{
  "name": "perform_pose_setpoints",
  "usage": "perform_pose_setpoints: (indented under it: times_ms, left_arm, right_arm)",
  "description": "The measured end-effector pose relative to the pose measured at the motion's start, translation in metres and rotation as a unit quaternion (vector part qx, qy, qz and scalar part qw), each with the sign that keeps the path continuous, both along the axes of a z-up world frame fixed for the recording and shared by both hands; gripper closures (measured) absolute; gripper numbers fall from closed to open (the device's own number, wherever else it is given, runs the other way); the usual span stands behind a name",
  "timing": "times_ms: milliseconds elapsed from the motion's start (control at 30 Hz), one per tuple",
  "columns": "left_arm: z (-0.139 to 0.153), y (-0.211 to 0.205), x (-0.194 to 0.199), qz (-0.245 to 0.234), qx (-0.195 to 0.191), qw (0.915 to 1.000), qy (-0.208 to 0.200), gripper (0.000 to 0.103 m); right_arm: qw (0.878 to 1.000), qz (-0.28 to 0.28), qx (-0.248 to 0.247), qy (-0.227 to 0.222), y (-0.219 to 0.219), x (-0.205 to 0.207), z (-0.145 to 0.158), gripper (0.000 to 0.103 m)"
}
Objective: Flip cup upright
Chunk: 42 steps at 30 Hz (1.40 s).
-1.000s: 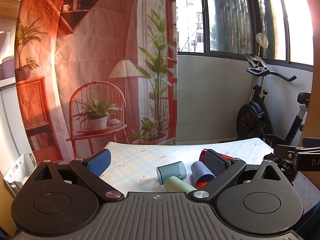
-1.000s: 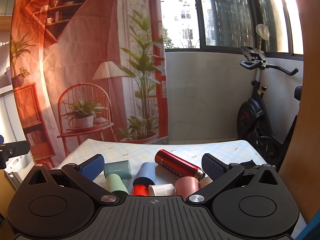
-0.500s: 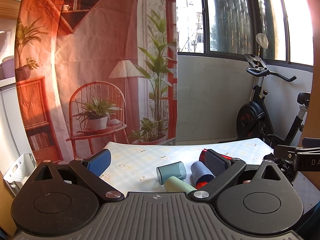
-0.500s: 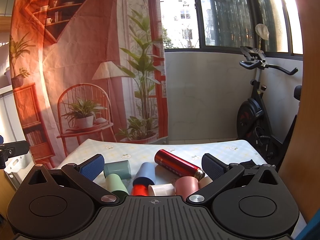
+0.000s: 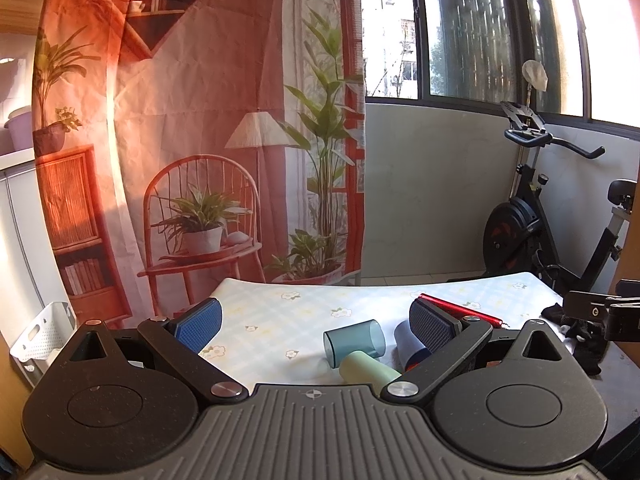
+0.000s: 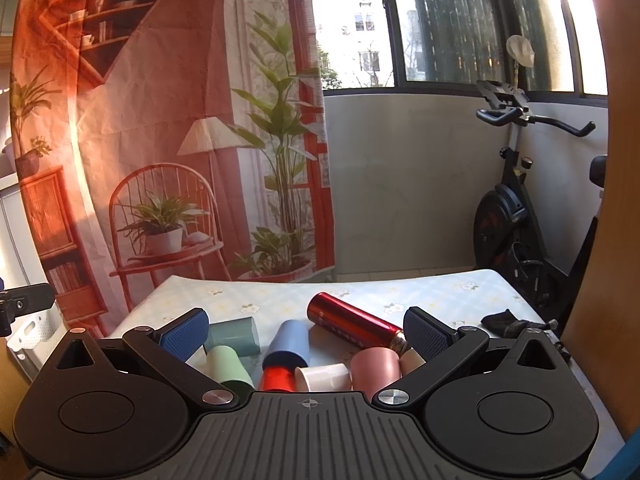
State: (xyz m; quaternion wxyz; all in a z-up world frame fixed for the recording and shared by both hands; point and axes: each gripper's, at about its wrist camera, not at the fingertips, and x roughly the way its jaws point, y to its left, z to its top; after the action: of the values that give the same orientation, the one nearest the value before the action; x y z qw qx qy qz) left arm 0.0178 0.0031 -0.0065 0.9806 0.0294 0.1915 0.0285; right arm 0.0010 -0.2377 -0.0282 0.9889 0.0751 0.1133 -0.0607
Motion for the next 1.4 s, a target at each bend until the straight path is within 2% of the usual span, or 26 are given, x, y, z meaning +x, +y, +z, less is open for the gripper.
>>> perform_pose_setpoints:
  times_ms: [233,400,867,1067,1400]
  left_arm:
    - [-0.017,0.025,0.041,0.032,-0.003,0.9992,0.026,0.002]
    - [-0.03,0.038,0.07,0.031,-0.006,0.9987,0.039,0.002]
    - [-0.076,0.041,0.151,-0.019,-0.019,0.9965,0.079,0.006]
    - [-0.095,0.034,0.178,-0.04,-0.007,0.9947,0.094,0.007]
    - [-0.132,0.031,0.239,-0.078,-0.027,0.989,0.122,0.008]
  right_arm:
    - [1.0,-0.018,0.017,0.01,-0.01,0.036,-0.022,0.0]
    - [0.999,-0.03,0.018,0.023,-0.016,0.062,-0.039,0.0]
    - [0.996,-0.062,0.024,0.066,-0.039,0.114,-0.078,0.0]
    - [0.994,-0.072,0.031,0.073,-0.05,0.124,-0.086,0.0]
    - [0.992,-0.073,0.037,0.092,-0.059,0.138,-0.098,0.0]
